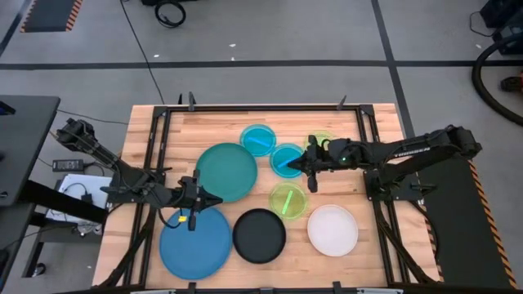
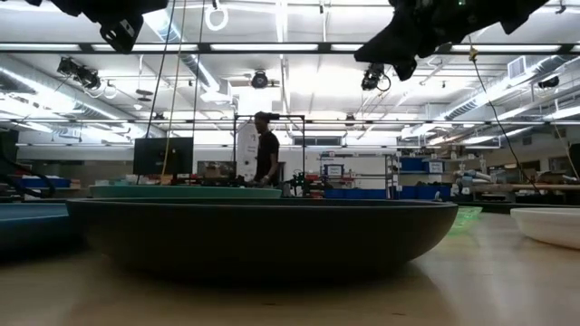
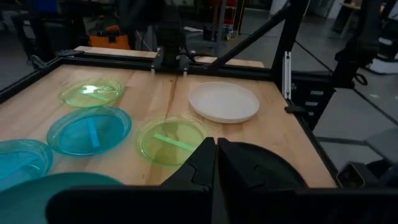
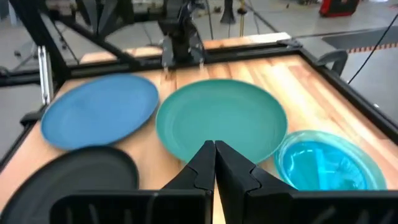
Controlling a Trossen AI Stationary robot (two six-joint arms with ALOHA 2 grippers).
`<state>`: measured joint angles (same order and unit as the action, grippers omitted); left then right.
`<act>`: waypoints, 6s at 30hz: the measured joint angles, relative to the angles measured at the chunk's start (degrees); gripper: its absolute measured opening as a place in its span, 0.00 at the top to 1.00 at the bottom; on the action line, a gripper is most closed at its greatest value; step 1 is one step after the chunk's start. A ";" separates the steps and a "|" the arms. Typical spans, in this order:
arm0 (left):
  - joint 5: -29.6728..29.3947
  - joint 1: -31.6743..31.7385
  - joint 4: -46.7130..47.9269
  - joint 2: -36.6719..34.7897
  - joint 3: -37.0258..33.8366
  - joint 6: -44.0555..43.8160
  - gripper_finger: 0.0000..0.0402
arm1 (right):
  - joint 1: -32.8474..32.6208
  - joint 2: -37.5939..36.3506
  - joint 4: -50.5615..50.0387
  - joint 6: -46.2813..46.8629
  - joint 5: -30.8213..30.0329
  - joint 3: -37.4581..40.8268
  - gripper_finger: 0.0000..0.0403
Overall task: Stack plastic plates
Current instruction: Stack the green plate on top of the blue plate
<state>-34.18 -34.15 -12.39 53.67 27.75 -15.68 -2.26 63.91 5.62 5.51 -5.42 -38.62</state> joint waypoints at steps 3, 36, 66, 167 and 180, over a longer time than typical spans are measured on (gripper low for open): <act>-0.06 0.00 -0.02 0.00 0.00 -1.28 0.94 | -0.58 2.34 0.02 -1.39 1.35 -1.11 0.95; 2.48 1.58 30.83 0.35 10.69 -19.75 0.70 | -2.26 34.79 -10.70 -26.90 6.34 -25.66 0.85; 6.00 0.94 39.30 0.33 12.02 -25.70 0.70 | 4.52 50.86 -22.78 -18.18 -6.56 -44.11 0.72; 14.81 0.46 67.54 0.20 21.92 -2.29 0.70 | 7.71 56.82 -23.67 20.32 3.04 -59.99 0.95; 14.93 0.38 71.76 -0.10 22.84 3.42 0.70 | 2.60 56.87 -23.35 30.46 -2.89 -59.99 0.95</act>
<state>-19.25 -33.77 59.37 53.57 50.59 -12.26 0.34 120.77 -17.73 35.97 -8.31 -98.61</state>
